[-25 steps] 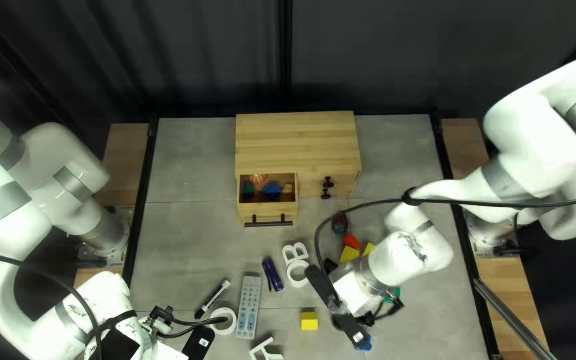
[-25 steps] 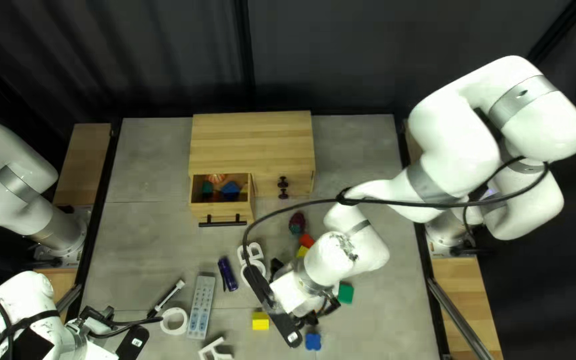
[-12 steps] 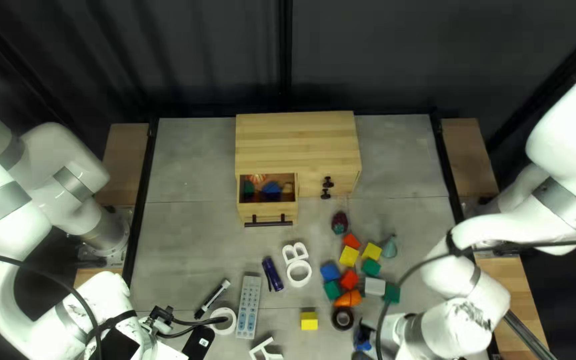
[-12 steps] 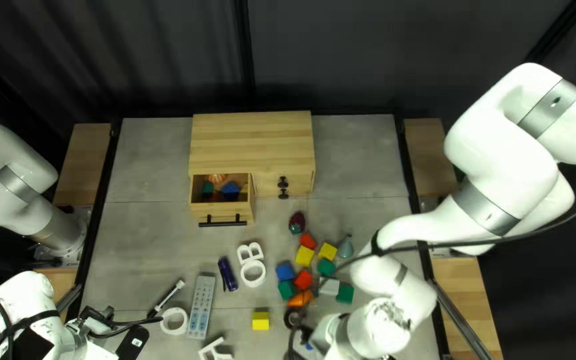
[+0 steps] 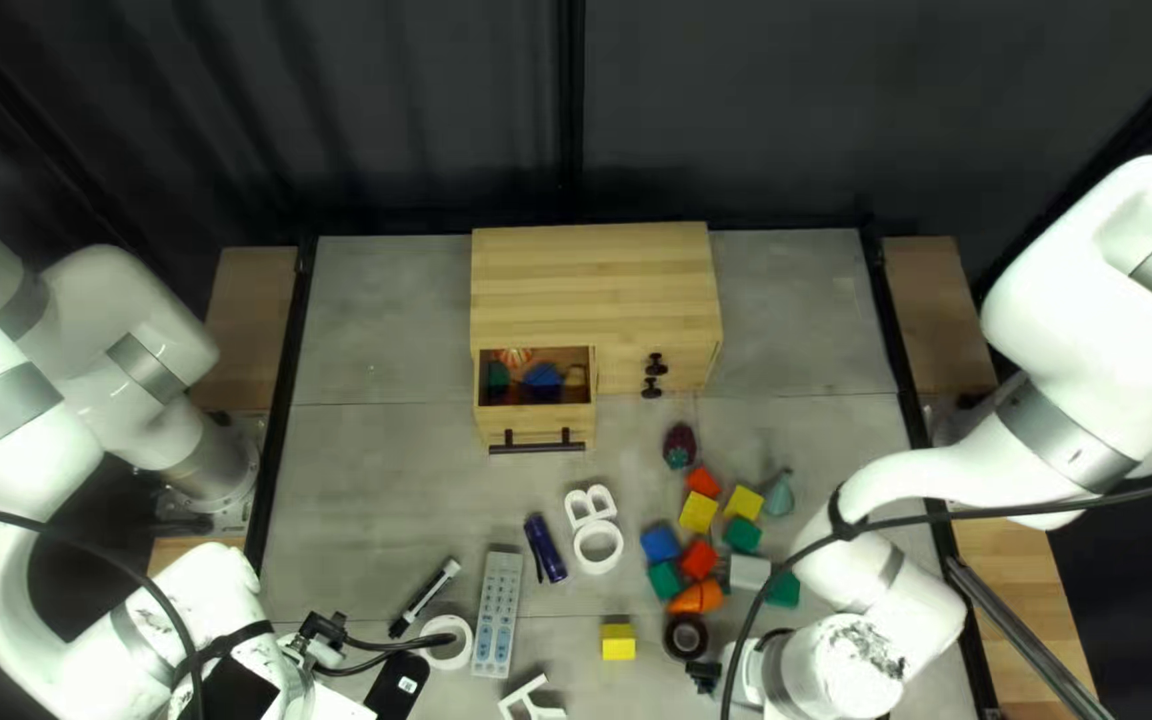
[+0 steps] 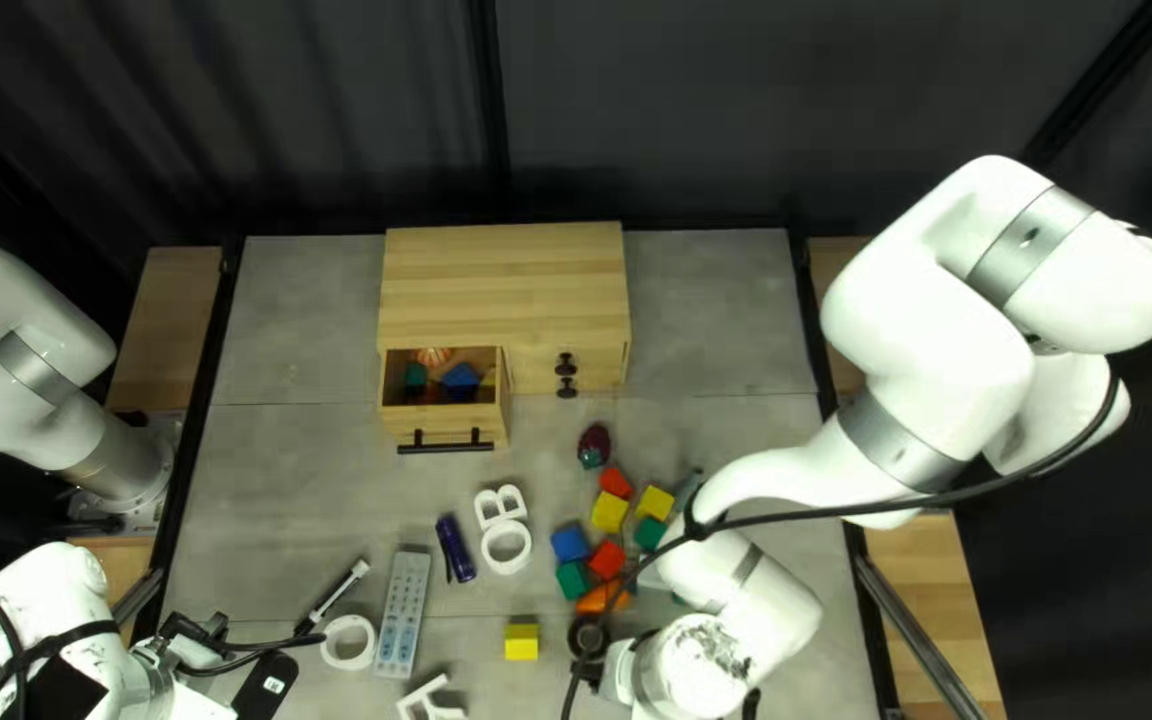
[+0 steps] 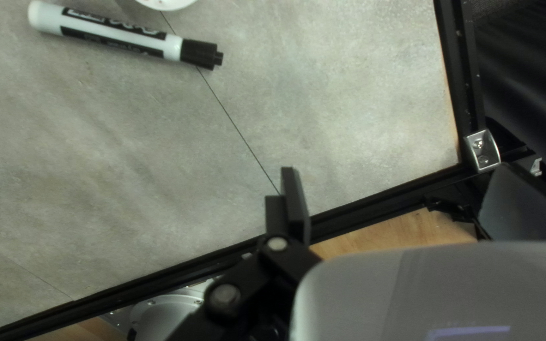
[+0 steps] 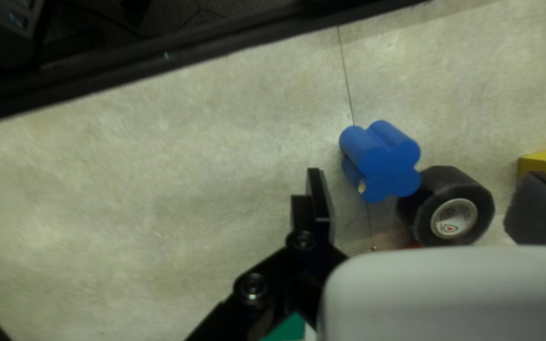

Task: Open drawers and place objects into drawer and close

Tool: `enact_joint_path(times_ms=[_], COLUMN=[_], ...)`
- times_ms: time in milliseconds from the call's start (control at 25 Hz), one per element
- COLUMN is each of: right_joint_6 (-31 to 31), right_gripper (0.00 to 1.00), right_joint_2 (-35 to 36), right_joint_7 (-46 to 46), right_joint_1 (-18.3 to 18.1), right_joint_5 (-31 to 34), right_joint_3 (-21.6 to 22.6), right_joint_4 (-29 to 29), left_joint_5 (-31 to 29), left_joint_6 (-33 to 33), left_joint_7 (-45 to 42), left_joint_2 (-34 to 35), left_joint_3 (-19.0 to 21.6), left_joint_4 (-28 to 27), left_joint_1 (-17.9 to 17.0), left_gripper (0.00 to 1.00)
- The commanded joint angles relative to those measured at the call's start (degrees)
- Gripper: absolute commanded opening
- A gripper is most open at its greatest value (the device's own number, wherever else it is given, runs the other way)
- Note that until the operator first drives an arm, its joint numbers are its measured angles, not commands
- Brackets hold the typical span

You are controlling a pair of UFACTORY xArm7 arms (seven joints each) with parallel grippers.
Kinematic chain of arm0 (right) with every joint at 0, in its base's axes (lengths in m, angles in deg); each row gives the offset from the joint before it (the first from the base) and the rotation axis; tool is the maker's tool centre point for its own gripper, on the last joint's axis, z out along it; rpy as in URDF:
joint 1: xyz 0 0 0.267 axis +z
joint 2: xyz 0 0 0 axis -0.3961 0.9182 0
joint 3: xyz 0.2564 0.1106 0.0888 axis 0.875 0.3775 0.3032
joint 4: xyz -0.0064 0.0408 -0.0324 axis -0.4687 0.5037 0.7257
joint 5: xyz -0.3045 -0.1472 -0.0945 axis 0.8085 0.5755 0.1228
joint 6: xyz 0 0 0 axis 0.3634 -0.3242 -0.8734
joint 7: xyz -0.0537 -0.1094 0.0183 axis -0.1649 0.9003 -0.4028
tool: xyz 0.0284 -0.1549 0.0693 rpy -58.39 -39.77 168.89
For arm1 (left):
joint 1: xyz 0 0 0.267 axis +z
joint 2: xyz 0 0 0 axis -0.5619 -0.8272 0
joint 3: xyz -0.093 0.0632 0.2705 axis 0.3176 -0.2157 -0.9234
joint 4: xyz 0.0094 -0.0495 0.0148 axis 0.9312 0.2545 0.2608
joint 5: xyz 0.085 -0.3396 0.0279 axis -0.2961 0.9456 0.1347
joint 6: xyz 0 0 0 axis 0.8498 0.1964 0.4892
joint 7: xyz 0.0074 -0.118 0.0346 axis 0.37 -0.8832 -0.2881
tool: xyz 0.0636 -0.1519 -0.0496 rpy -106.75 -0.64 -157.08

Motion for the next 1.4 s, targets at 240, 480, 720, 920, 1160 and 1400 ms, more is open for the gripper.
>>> enact_joint_path(times_ms=[240, 480, 720, 920, 1160, 1400], right_joint_6=[2.39, 3.6, 5.33, 4.37, 3.72, 1.37], right_gripper=[1.0, 1.0, 1.0, 0.66, 0.03, 0.03], right_joint_2=[3.33, 4.48, 6.21, 5.94, 5.3, 2.81], right_joint_7=[0.99, 2.7, 3.53, 5.41, 6.6, 7.18], right_joint_1=[0.38, -0.28, -0.42, -1.24, -1.89, -2.25], right_joint_5=[2.15, 2.12, 2.73, 1.61, 0.6, -1.04], right_joint_3=[-0.51, -0.53, -0.71, -0.01, 0.54, 1.49], right_joint_4=[-1.06, -1.41, -1.68, -2.13, -1.87, -1.65], left_joint_5=[0.0, 0.0, 0.0, 0.0, 0.0, 0.0], left_joint_6=[0.0, 0.0, 0.0, 0.0, 0.0, 0.0], left_joint_7=[0.0, 0.0, 0.0, 0.0, 0.0, 0.0], left_joint_2=[0.0, 0.0, 0.0, 0.0, 0.0, 0.0], left_joint_3=[0.0, 0.0, 0.0, 0.0, 0.0, 0.0], left_joint_4=[0.0, 0.0, 0.0, 0.0, 0.0, 0.0], left_joint_1=[0.0, 0.0, 0.0, 0.0, 0.0, 0.0], left_gripper=[1.0, 1.0, 1.0, 1.0, 1.0, 1.0])
